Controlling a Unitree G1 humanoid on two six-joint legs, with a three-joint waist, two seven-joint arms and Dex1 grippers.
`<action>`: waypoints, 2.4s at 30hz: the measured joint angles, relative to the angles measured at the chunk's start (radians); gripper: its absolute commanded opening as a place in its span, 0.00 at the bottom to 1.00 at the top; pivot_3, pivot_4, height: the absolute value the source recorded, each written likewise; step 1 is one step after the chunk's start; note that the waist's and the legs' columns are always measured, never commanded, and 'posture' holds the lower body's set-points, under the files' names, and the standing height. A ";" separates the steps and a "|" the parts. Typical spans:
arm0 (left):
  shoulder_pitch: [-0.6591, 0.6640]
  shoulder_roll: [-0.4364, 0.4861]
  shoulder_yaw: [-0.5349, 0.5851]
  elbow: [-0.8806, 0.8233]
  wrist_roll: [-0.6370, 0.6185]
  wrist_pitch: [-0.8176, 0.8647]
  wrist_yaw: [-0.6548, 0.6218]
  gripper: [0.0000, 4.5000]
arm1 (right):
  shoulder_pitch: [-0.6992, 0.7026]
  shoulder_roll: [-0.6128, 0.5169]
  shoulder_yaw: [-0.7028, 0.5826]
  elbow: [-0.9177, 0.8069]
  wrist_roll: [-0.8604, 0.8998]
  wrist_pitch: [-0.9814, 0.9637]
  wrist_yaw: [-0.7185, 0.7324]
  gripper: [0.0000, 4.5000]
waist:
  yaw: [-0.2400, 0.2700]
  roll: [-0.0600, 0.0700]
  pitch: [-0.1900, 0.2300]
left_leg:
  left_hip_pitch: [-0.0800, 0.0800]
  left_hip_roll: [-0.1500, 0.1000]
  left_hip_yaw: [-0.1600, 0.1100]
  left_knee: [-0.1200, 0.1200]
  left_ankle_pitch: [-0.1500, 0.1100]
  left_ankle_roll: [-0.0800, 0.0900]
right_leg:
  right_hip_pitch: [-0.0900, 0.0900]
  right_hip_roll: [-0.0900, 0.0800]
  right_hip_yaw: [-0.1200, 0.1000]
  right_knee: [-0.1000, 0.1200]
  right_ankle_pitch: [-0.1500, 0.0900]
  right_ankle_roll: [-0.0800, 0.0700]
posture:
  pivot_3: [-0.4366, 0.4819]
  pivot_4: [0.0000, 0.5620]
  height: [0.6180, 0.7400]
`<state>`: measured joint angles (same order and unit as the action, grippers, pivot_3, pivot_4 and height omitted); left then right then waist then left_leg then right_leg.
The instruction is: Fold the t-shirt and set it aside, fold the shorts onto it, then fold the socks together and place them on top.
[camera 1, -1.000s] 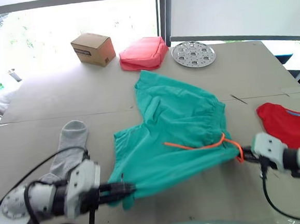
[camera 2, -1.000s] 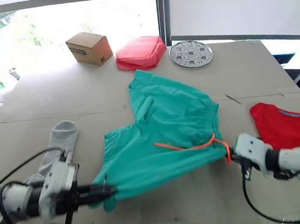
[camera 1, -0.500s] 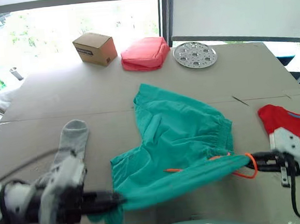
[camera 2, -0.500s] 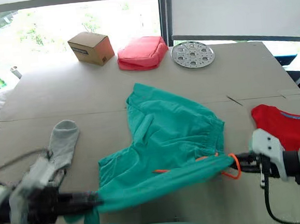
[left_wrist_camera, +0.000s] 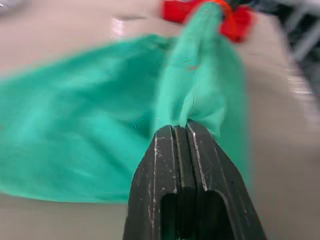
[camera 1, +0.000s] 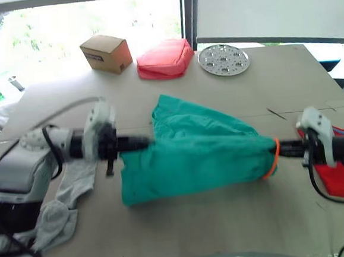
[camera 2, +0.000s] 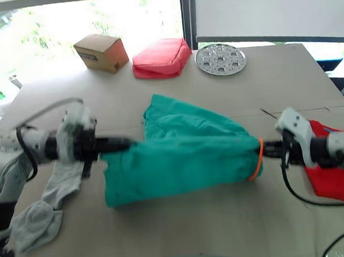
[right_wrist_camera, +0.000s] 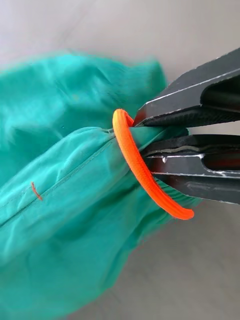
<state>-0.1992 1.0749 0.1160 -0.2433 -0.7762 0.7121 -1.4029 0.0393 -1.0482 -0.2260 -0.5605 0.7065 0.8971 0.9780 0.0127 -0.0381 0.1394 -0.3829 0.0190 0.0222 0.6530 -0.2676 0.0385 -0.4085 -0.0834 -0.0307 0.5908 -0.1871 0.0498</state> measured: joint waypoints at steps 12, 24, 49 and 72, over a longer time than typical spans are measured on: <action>-0.887 -0.302 0.014 0.775 0.351 -0.547 0.504 0.00 | -0.896 0.320 0.205 0.461 -0.227 -0.247 -0.402 0.02 | 0.004 -0.003 0.004 | -0.004 -0.013 0.000 0.016 0.001 0.003 | 0.004 0.002 0.007 -0.001 0.010 -0.004 | 0.48 0.27 0.99; -1.015 -0.186 0.051 0.858 0.394 -0.887 0.450 0.00 | -1.089 0.344 0.243 0.617 -0.454 -0.741 -0.484 0.02 | -0.020 0.001 0.006 | -0.006 -0.007 0.010 0.005 0.002 0.002 | -0.001 -0.007 -0.023 -0.003 0.012 0.006 | 0.48 0.27 0.99; 1.068 -0.121 0.771 -0.572 -0.277 0.132 -0.047 0.00 | 0.372 0.079 -0.195 -0.241 0.027 -0.162 -0.047 0.02 | 0.011 0.004 -0.001 | 0.002 0.002 0.016 0.006 -0.007 0.006 | -0.004 -0.004 -0.012 -0.003 0.004 0.001 | 0.48 0.27 0.99; 0.544 -0.037 0.344 -0.223 -0.043 -0.016 0.055 0.00 | 0.271 0.115 -0.042 -0.162 -0.124 -0.229 -0.085 0.02 | 0.015 0.005 -0.001 | 0.001 0.003 0.017 0.005 -0.007 0.006 | -0.005 -0.003 -0.011 -0.003 0.003 0.002 | 0.48 0.27 0.99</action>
<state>0.3450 1.0377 0.4604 -0.4666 -0.8191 0.6963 -1.3478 0.3104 -0.9337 -0.2681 -0.7228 0.5825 0.6682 0.8927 0.0279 -0.0331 0.1387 -0.3817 0.0219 0.0395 0.6584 -0.2746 0.0447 -0.4135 -0.0862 -0.0419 0.5881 -0.1842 0.0513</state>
